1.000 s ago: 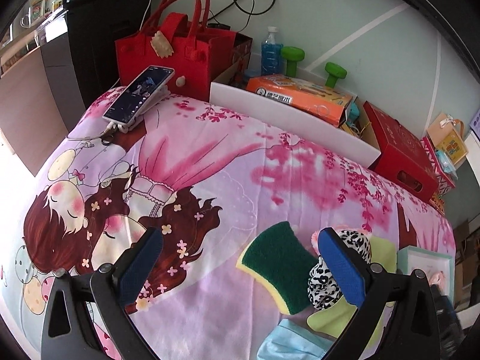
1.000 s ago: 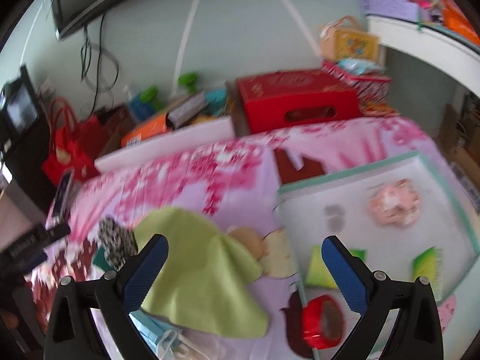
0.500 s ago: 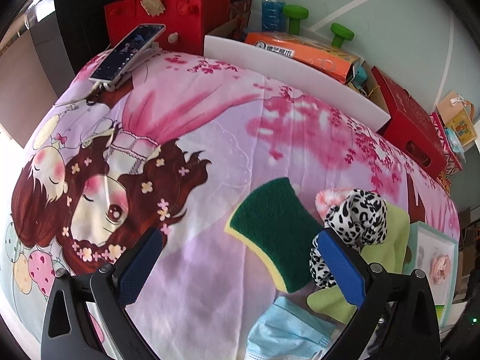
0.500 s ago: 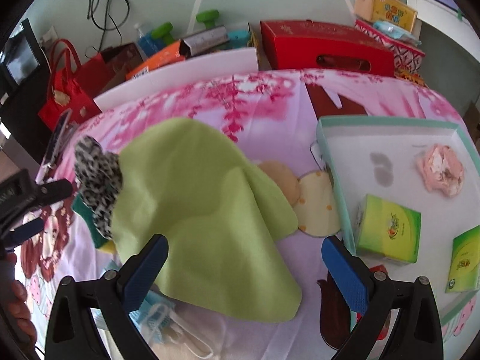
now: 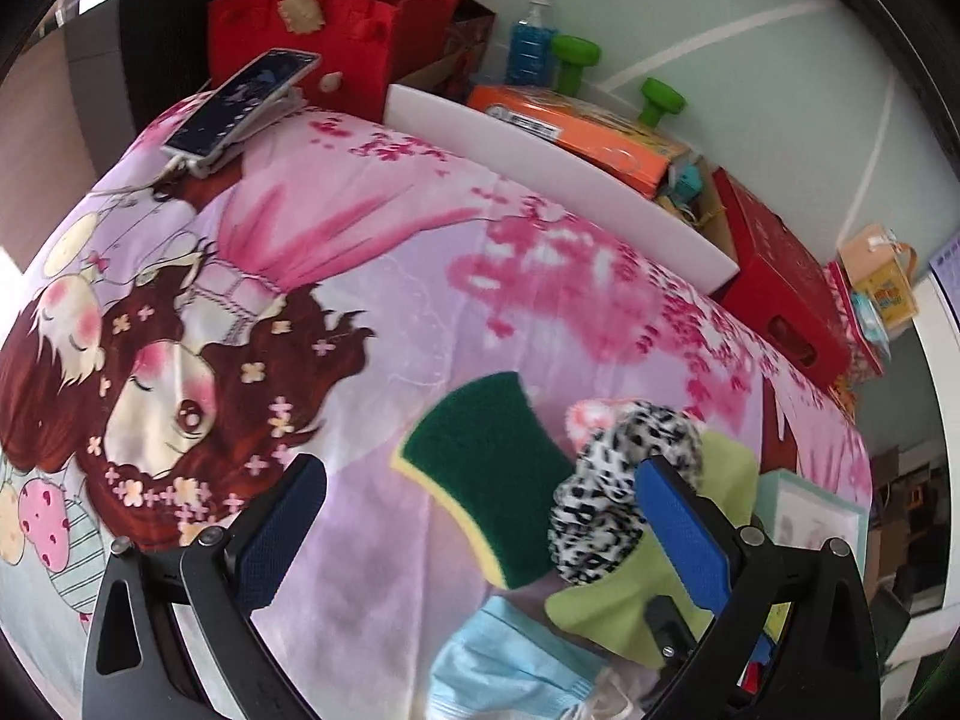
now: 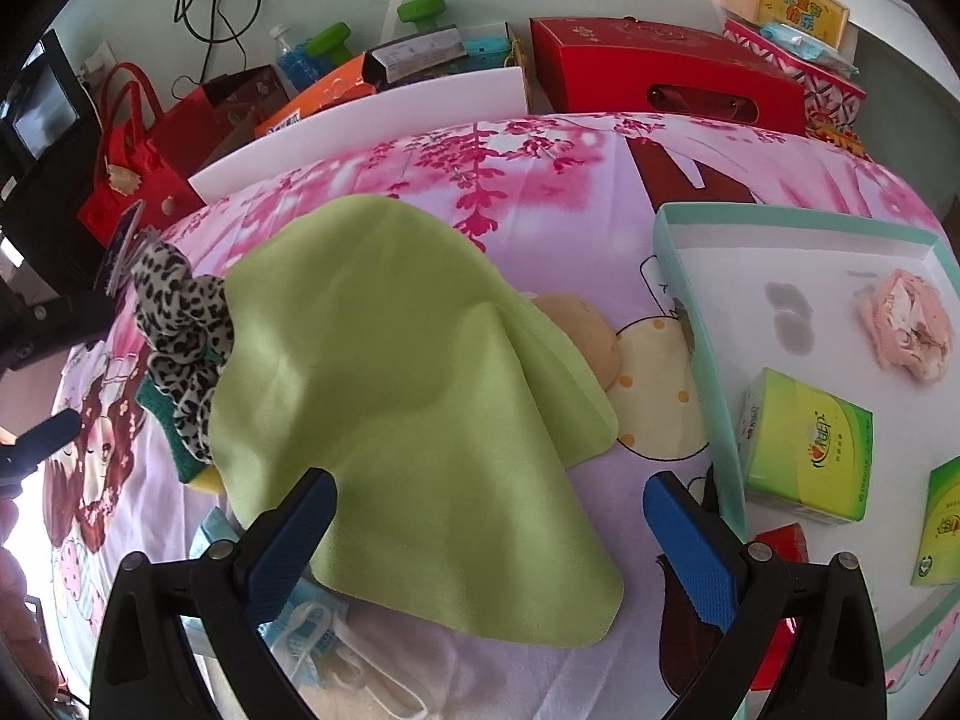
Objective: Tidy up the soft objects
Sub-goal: 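Grasp the lime-green cloth with the right tool while the left tool grasps the leopard scrunchie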
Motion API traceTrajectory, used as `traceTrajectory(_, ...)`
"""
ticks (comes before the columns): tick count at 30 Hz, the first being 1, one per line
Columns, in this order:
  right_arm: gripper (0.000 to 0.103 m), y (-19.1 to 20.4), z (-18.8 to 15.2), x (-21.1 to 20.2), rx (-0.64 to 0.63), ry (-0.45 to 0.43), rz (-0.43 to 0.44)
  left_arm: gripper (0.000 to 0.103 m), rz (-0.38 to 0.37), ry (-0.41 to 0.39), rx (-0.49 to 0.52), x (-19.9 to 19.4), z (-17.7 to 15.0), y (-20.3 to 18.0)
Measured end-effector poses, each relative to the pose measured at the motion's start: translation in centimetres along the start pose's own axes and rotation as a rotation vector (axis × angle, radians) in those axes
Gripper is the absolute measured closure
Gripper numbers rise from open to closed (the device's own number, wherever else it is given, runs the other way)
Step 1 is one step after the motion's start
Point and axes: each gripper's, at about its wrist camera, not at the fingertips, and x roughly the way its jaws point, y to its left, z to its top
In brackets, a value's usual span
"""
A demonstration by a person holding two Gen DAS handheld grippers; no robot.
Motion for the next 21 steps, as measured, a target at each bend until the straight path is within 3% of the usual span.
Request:
traceTrajectory(10, 0.016, -0.4, 0.1, -0.1, 0.000, -0.009, -0.011, 0.005, -0.034, 0.051, 0.090, 1.7, -1.4, -3.2)
traceTrajectory(14, 0.029, -0.1, 0.1, -0.4, -0.014, -0.019, -0.013, 0.022, -0.047, 0.080, 0.107, 2.5, -1.8, -3.8)
traceTrajectory(17, 0.039, 0.0, 0.1, -0.6, -0.019, -0.024, -0.002, 0.028, -0.058, 0.107, 0.098, 3.1, -2.1, -3.7)
traceTrajectory(21, 0.051, 0.2, 0.0, -0.5, -0.022, -0.019, 0.029, 0.041, -0.027, 0.095, 0.104, 3.2, -2.1, -3.6)
